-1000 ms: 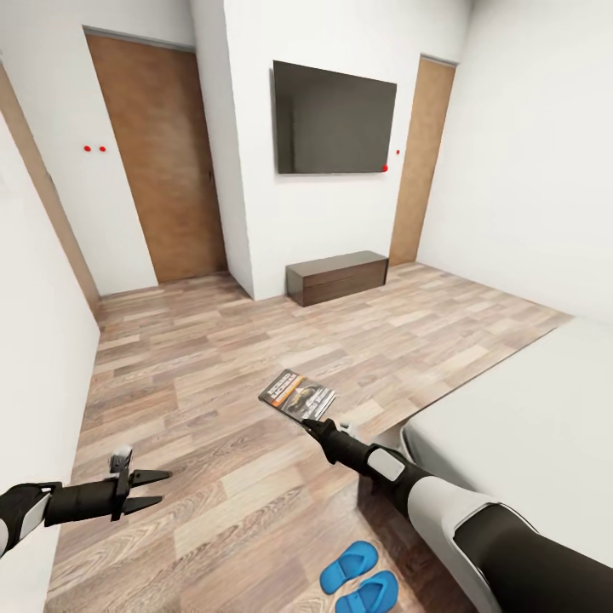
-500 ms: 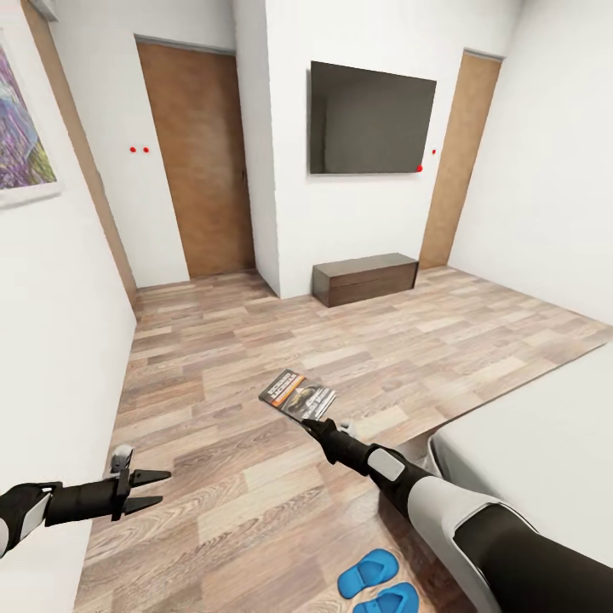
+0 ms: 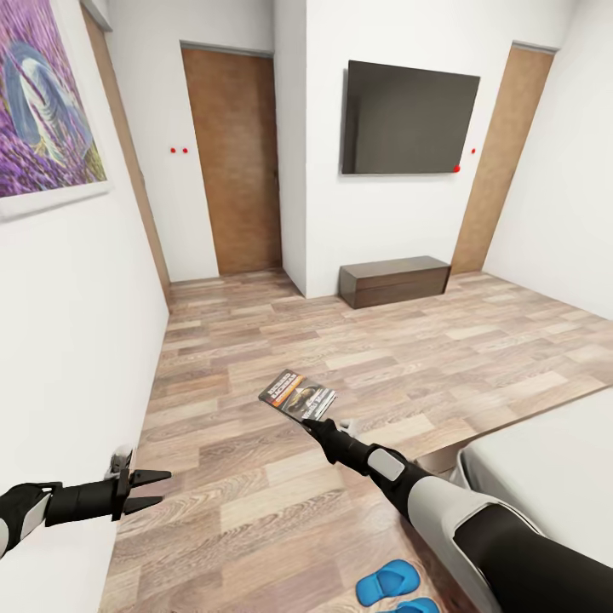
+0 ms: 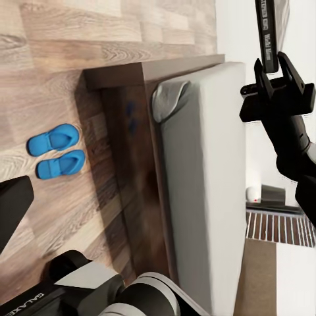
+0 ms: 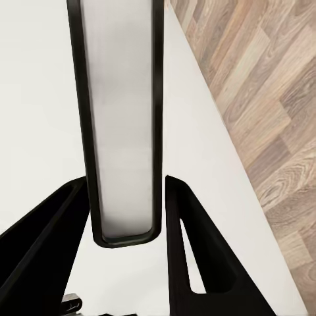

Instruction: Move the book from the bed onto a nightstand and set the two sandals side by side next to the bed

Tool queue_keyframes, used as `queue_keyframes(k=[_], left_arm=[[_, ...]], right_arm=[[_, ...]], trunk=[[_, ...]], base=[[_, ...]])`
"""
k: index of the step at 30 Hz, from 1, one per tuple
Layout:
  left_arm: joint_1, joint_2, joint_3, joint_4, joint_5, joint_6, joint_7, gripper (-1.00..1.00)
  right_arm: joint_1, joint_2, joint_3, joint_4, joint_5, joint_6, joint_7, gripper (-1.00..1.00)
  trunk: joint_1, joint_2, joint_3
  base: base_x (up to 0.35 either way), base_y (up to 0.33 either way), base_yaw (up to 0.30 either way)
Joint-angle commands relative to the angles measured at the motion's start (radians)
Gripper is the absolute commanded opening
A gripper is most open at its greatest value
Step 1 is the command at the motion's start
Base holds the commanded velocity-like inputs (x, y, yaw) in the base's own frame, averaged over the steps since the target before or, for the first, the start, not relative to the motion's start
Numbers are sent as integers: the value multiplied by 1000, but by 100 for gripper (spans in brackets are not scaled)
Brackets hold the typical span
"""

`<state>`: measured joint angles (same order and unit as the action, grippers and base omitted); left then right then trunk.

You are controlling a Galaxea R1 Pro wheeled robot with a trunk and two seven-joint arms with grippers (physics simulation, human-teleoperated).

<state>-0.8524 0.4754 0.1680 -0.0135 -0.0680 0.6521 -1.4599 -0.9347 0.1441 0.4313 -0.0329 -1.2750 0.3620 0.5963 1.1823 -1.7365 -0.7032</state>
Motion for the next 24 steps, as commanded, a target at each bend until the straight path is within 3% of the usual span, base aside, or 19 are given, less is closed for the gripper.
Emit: queue_keyframes(k=[1, 24], left_arm=[[0, 0, 5, 0, -7, 11, -4, 100], [0, -8, 5, 0, -7, 6, -6, 100]], right_arm=[[-1, 0, 3, 1, -14, 6, 2, -100], [-1, -1, 0, 1, -15, 7, 3, -100]], trunk=[[0, 0, -1], [0, 0, -1]], base=[[0, 0, 223], [0, 0, 198]])
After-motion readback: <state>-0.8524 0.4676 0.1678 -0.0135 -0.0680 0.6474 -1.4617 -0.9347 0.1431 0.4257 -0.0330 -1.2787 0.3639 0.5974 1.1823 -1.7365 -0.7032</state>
